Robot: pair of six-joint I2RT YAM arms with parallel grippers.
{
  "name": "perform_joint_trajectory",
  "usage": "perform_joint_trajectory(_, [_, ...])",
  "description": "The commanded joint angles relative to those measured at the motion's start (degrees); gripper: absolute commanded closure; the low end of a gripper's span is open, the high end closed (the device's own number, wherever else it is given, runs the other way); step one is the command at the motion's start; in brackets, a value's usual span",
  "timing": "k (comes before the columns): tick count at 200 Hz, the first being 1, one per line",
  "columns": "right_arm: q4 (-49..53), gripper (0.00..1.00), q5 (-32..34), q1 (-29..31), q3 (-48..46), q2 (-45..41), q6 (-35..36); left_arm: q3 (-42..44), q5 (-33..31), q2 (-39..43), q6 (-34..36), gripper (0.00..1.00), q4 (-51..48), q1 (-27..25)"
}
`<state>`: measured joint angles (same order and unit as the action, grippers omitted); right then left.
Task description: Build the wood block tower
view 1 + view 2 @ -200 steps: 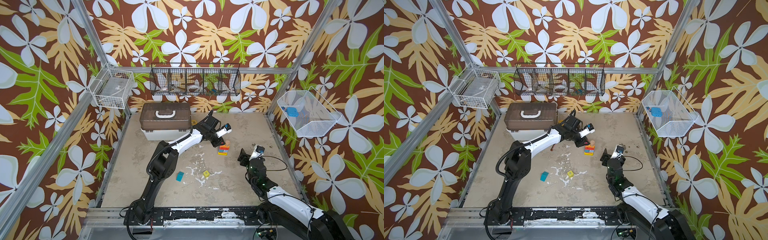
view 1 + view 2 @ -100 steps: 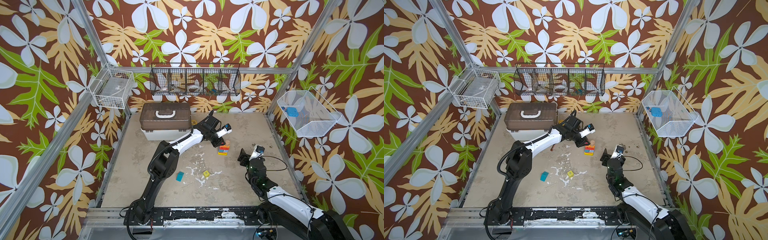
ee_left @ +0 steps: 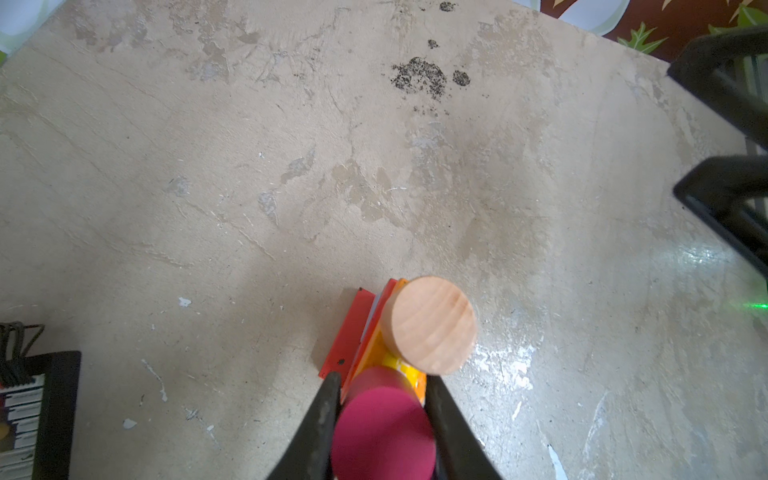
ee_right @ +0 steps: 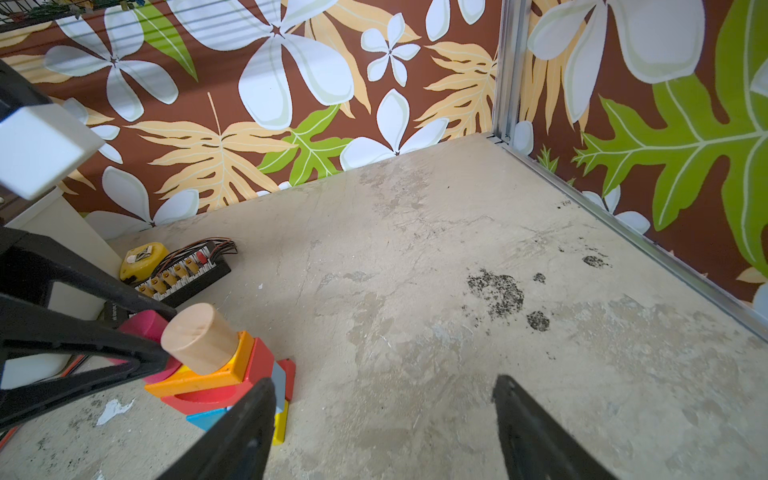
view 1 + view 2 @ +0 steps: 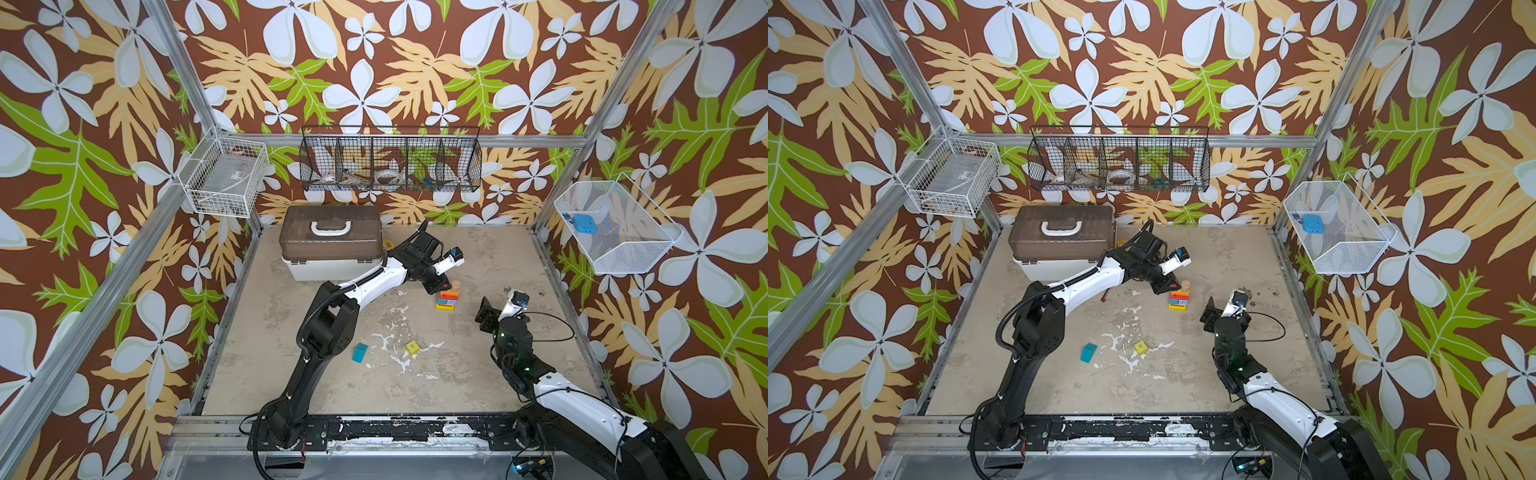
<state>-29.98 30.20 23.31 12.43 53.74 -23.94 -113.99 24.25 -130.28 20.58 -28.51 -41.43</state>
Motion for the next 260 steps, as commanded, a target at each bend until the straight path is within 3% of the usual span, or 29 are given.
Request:
perform_joint_trajectory(1, [-0.83, 0.18, 0.06, -0.02, 0.49, 0.2, 0.22, -0.6, -0.25, -0.18, -0.02, 0.86, -0.65, -0.03])
perform_joint_trajectory(45, [-0.78, 0.18, -0.11, 0.01, 0.58, 0.23, 0.21, -0.75, -0.43, -0.06, -0.34, 0.72, -0.62, -0.05])
perform_joint_trajectory(67, [-0.76, 0.18, -0.05, -0.02, 0.58, 0.3, 0.26, -0.79, -0.64, 0.02, -0.37, 0.71, -0.54, -0.14])
perform_joint_trajectory(72, [-0.78, 0.18, -0.01, -0.01, 0.57, 0.28, 0.3, -0.79, -0.76, 0.09, -0.44, 0.66, -0.58, -0.08])
perform_joint_trajectory(113, [-0.83, 0.18, -0.02, -0.02, 0.58, 0.23, 0.26, -0.94, -0.52, 0.2, -0.66, 0.64, -0.49, -0.13])
perform_joint_trajectory(121, [-0.83, 0.18, -0.07, -0.02, 0.58, 0.23, 0.21, -0.92, -0.54, 0.2, -0.69, 0.59, -0.5, -0.13])
perform_joint_trajectory(260, [-0.82, 0.18, 0.1, 0.04, 0.67, 0.57, 0.22, -0.35, -0.86, 1.86, -1.59, 0.58, 0.44, -0.13])
